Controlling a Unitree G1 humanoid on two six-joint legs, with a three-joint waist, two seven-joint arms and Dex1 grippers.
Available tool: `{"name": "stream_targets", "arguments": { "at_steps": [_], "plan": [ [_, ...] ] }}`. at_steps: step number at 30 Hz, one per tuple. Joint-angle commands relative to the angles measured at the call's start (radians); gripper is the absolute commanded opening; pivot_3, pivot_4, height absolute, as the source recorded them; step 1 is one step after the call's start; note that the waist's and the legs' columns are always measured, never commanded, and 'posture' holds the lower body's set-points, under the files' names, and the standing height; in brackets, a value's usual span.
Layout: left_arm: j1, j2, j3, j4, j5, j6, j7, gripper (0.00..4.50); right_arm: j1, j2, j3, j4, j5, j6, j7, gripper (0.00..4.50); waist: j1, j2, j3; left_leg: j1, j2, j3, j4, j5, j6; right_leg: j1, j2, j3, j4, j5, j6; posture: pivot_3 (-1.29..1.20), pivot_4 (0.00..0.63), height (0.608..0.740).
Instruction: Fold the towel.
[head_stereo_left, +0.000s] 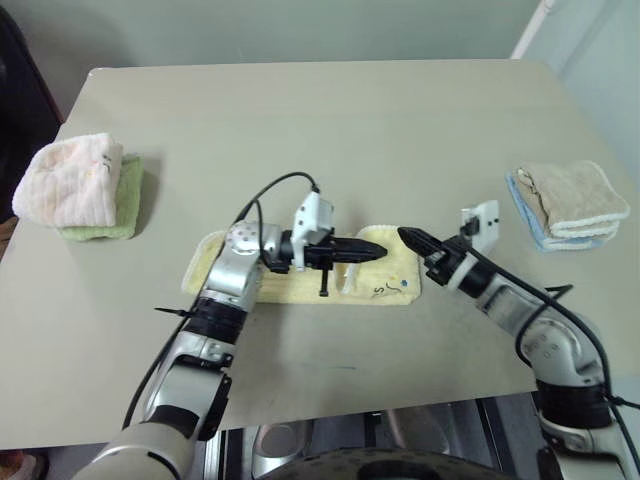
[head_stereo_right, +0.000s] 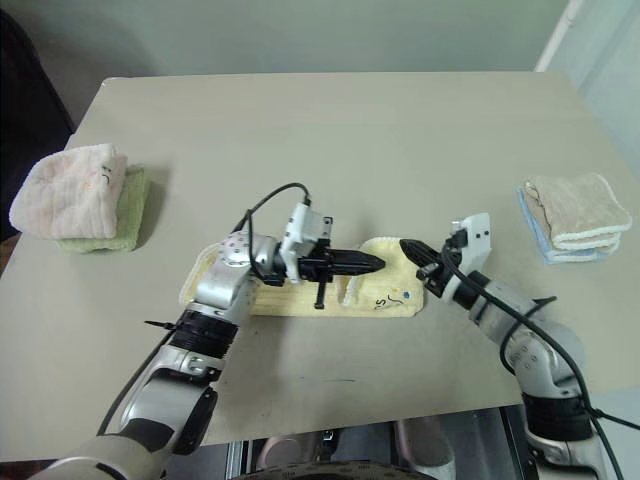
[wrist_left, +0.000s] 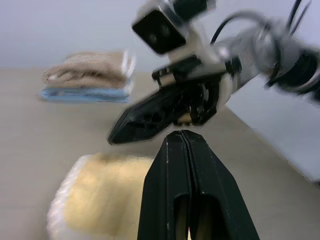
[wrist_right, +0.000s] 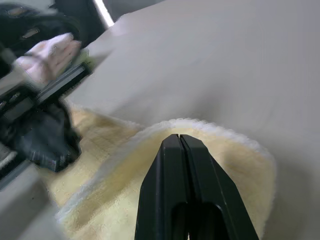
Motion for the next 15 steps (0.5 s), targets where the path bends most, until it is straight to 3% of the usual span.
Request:
{"name": "stream_targets", "arguments": {
  "at_steps": [1,9,15],
  "plan": [
    [0.01,0.033,-0.031,0.012,0.065,-0.05,-0.005,0.02,0.0,0.015,0.028,0.013,-0.071,-0.016,-0.01,0.04,0.0,0.0,0.0,0.0,0.0,0.0,0.0,0.0,0.0,0.0,0.0,0.0,0.0,0.0,0.001,0.0,0.15,0.74],
    [0.127,0.16,-0.067,-0.062,0.111,0.001,-0.021,0.02,0.053,0.03,0.148,-0.001,-0.207,-0.03,0.022,0.04,-0.001,0.0,0.0,0.0,0.0,0.0,-0.002,-0.001,-0.001,-0.002,0.0,-0.001,0.0,-0.002,-0.001,0.0,0.15,0.74],
    [0.155,0.16,-0.07,-0.105,0.088,0.053,-0.009,0.02,0.071,-0.01,0.224,0.02,-0.305,-0.045,0.071,0.04,-0.001,0.0,-0.001,0.001,0.0,0.0,-0.002,-0.002,-0.001,0.0,0.0,-0.001,0.0,-0.007,-0.01,0.0,0.15,0.74]
  ]
}}
